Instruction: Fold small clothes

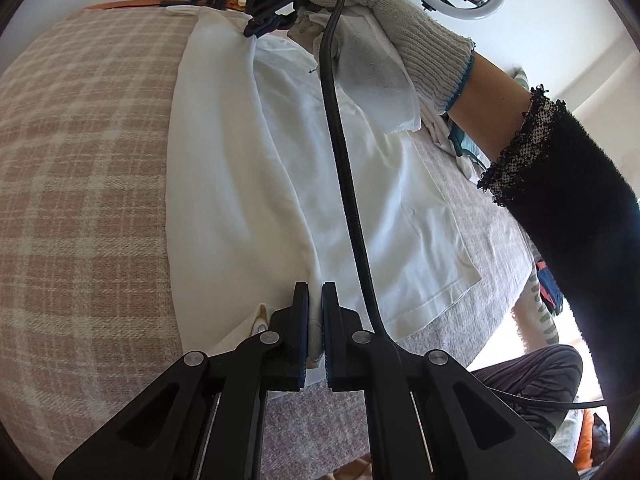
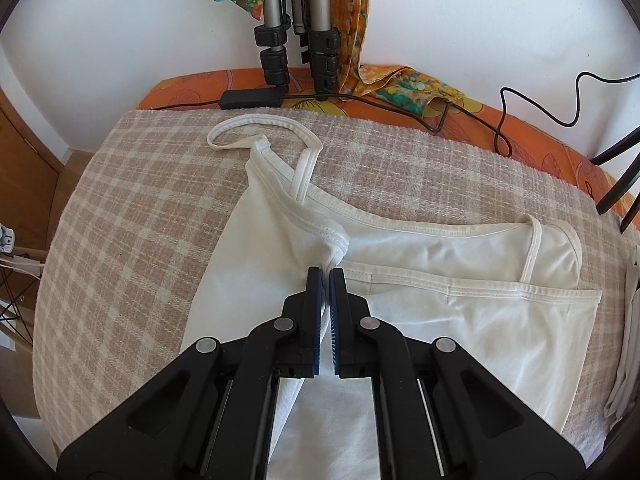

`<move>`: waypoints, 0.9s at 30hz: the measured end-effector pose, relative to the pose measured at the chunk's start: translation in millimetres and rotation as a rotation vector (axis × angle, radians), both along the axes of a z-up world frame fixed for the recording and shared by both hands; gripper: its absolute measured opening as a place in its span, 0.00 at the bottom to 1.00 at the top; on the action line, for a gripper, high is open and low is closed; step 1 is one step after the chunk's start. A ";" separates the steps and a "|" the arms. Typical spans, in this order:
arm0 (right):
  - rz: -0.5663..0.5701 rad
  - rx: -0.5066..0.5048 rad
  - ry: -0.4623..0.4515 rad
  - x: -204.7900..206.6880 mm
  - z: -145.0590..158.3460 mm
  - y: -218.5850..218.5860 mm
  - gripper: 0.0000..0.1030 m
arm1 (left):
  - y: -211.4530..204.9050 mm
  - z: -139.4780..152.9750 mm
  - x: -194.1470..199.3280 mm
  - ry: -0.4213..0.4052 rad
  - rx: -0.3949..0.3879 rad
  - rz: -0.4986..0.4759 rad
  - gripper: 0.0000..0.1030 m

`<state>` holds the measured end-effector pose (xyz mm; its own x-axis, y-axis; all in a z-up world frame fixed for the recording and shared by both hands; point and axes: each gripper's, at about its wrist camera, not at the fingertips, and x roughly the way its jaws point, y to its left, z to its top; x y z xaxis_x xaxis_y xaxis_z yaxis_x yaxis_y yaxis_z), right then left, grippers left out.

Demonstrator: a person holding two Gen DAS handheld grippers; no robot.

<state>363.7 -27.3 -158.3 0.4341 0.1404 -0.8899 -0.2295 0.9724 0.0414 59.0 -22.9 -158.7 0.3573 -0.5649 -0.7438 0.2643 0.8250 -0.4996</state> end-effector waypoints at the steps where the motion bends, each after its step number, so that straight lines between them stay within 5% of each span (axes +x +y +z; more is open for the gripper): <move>1: 0.003 0.000 0.002 -0.1 -1.4 -1.3 0.05 | -1.1 0.6 -0.1 -0.005 0.004 -0.007 0.06; 8: -0.007 0.089 -0.067 -16.3 24.2 -27.5 0.41 | -12.8 13.3 -8.4 -0.057 0.050 -0.063 0.22; 17: -0.082 0.268 -0.137 -70.5 75.8 -112.9 0.42 | -31.6 34.6 -21.9 -0.160 0.072 -0.104 0.22; 27: -0.167 0.283 -0.240 -139.9 117.2 -217.8 0.43 | -74.0 47.3 -27.7 -0.226 0.070 -0.155 0.22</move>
